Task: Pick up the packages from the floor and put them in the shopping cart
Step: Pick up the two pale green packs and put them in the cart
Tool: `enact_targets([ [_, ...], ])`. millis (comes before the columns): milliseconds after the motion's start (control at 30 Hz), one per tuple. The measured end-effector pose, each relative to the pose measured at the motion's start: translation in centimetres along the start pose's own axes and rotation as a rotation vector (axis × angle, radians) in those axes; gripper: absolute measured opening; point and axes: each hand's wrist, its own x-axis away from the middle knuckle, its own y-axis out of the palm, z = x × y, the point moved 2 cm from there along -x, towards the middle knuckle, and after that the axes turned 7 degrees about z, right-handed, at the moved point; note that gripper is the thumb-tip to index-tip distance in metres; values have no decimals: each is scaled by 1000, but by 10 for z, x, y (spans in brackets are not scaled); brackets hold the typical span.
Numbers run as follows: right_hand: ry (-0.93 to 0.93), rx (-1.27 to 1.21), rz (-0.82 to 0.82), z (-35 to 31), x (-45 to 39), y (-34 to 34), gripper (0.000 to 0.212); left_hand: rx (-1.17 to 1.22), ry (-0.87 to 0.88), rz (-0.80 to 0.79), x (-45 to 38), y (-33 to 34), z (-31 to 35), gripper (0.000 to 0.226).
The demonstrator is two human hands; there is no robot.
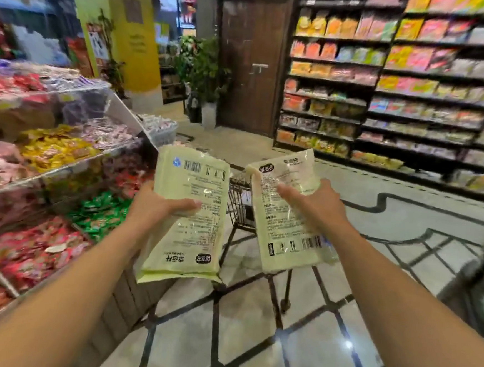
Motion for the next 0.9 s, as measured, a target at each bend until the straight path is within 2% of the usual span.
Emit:
enact_targets([
  [67,38,8,27,24,-29,-10,97,-10,-4,-34,-22,42,6,90],
  [167,85,24,77,59,-76,-24,102,5,21,-106,-62,107,8,65],
  [200,100,34,90,70,-93,-29,99,12,16,-128,-78,128,8,65],
  [367,160,62,163,120,-189,-45,87,-51,60,-205,-169,228,13,113],
  [433,205,64,184,136,-229,-50,87,-51,46,-237,-209,270,13,125],
  [533,220,94,208,155,-286,-60,98,-17,14,-298,-246,330,22,123],
  [667,204,104,209,172,-352,-72,98,-14,-24,-341,-274,406,42,105],
  [733,204,96,212,183,-386,-77,95,-45,-2,-360,-289,444,51,113],
  [833,226,83,204,207,-441,-80,95,-75,25,-355,-314,498,58,113],
  [900,216,88,184,224,-480,-82,100,-82,13,-331,-332,534,59,127],
])
